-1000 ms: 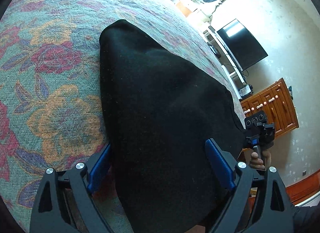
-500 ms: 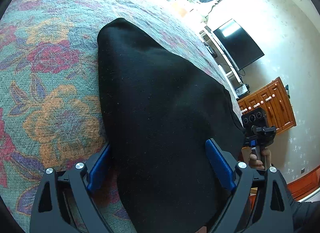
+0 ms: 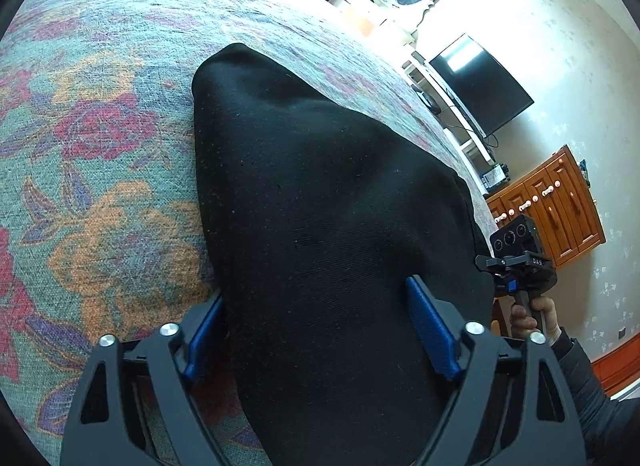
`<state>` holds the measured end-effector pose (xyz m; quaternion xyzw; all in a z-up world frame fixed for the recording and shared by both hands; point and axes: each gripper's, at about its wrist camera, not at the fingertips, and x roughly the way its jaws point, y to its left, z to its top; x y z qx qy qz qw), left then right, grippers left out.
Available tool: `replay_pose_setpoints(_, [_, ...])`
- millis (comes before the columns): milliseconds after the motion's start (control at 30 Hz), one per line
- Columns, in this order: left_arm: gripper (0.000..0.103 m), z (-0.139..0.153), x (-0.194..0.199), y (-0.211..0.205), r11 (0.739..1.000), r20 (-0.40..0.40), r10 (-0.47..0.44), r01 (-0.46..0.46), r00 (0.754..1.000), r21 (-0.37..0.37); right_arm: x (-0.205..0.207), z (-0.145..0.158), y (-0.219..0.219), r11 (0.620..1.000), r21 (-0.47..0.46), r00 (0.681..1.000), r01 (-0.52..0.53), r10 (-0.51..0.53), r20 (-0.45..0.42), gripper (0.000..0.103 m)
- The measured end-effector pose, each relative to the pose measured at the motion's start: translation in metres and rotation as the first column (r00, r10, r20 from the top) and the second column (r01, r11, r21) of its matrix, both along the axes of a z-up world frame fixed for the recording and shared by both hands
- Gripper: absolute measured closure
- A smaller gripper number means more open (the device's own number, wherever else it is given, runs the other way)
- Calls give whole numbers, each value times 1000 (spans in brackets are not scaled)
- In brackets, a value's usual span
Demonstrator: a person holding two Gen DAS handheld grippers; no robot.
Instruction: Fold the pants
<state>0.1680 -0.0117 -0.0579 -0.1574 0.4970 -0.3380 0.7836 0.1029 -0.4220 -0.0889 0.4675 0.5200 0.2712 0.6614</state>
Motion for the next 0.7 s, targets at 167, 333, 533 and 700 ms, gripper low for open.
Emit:
replay_pose_setpoints(167, [53, 7, -1, -3, 999, 26, -26, 26, 999, 19, 1, 1, 4, 1000, -1, 1000, 4, -4, 6, 65])
replay_pose_setpoints(333, [62, 10, 1, -3, 1000, 34, -20, 19, 999, 12, -1, 3, 13, 1000, 10, 1000, 16, -16, 18, 69])
replay_pose_setpoints(533, [66, 10, 4, 9, 999, 20, 11, -10, 1000, -32, 1, 11, 27, 1000, 5, 999, 22, -23, 42, 71])
replay_pose_setpoints(700, [67, 11, 8, 26, 998, 26, 48, -47, 999, -37, 13, 11, 45, 1000, 21, 999, 0, -1, 51, 71])
